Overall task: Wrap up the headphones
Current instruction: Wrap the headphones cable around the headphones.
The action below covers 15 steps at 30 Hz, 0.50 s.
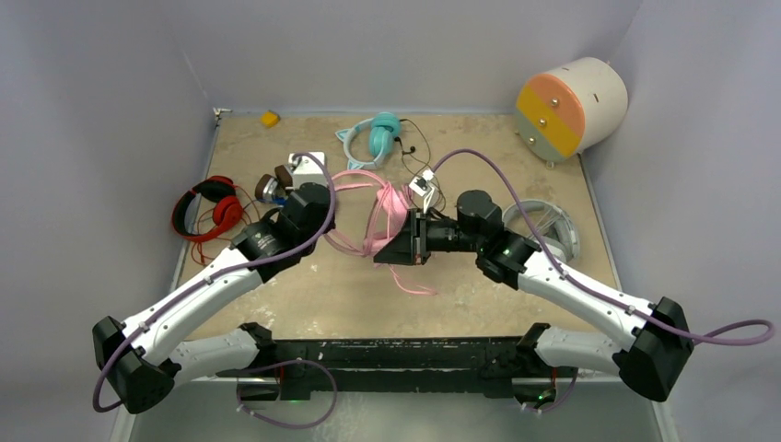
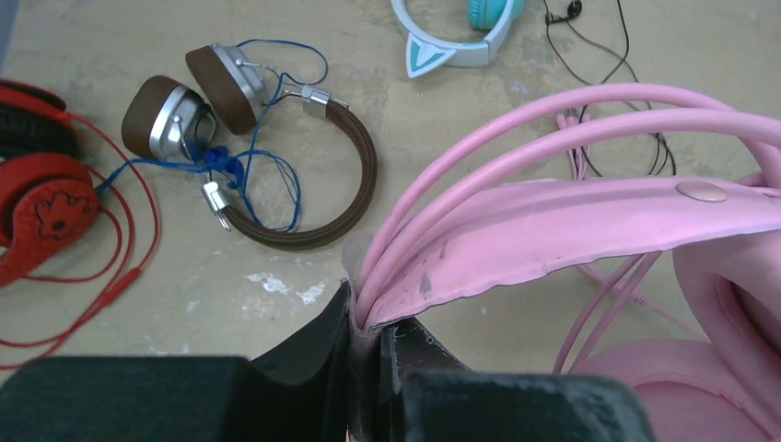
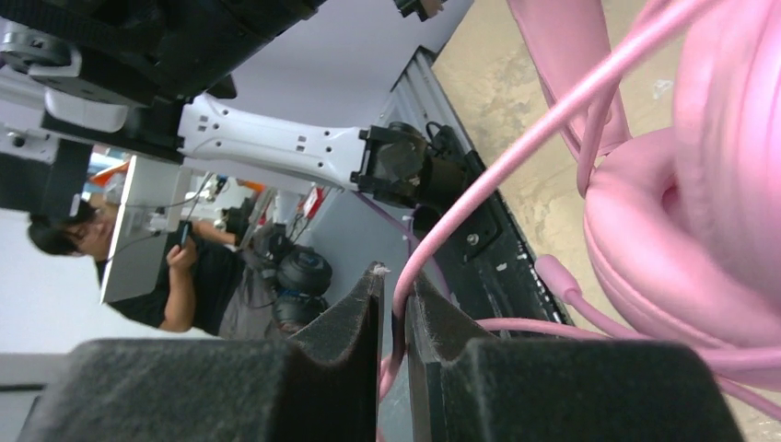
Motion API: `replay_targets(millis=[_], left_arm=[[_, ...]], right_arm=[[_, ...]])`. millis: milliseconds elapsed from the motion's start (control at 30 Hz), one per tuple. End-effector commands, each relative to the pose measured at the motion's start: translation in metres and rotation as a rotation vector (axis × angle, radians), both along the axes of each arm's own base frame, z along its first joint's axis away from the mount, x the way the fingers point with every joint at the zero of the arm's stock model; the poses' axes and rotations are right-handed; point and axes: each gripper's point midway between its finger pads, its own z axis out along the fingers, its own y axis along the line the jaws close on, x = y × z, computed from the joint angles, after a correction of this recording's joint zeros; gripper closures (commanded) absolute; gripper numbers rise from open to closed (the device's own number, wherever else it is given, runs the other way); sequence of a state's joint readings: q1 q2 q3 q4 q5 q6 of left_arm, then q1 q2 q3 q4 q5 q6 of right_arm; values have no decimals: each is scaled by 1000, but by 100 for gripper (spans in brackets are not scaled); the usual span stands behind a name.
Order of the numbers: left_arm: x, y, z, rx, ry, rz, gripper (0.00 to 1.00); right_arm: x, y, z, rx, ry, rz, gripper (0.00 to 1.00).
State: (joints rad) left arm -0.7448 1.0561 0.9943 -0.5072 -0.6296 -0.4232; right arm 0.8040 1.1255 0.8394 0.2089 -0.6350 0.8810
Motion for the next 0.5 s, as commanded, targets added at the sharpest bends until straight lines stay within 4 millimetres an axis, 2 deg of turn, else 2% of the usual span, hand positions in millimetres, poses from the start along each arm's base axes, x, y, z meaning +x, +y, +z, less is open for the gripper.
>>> replay_targets(millis=[0,133,267,467], left_arm=[[13,0,40,-329,-125,228,100],[15,-3,30,-359,-81,277,100],[18,-16,25,-431,-37,251,100],[37,-18,13,-606,99,238,100]], right_arm=[[11,3,4,-14,-68,-92,84],[12,4,-4,-30,-63,-116,84],[8,7,-15,-49,-46,-106,84],[-3,12,-26,-68,-46,-90,84]])
